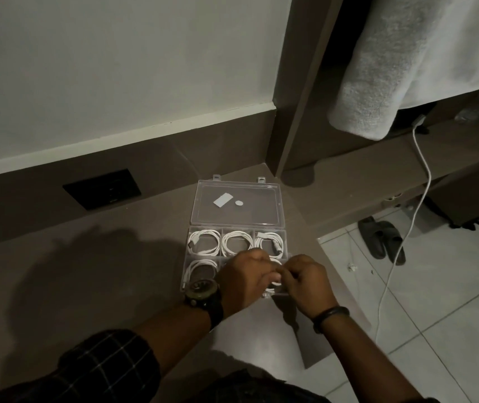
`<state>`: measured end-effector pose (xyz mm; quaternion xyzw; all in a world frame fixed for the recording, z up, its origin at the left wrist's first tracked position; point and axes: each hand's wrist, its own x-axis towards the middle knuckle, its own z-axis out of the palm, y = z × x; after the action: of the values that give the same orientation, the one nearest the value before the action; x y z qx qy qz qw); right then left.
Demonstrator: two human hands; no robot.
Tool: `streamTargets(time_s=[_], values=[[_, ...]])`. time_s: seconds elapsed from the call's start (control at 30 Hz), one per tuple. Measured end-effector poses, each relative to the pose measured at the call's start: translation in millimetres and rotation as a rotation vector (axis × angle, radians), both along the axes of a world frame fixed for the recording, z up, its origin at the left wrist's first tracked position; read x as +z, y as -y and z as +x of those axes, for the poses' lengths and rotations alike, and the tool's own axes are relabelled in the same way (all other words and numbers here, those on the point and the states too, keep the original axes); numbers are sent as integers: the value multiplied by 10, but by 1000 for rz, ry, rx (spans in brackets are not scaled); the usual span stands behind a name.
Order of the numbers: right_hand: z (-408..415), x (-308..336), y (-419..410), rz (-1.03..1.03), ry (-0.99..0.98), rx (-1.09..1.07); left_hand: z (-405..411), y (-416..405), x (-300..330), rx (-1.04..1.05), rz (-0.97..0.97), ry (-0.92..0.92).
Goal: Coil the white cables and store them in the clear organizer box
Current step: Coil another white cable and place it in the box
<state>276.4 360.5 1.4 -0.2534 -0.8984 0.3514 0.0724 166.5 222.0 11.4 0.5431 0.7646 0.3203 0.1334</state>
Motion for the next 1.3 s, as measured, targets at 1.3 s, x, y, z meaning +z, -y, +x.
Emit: streamTargets(time_s=[1.3], values=[[12,3,-198,310,392,305,102,-263,38,150,-662,-270]])
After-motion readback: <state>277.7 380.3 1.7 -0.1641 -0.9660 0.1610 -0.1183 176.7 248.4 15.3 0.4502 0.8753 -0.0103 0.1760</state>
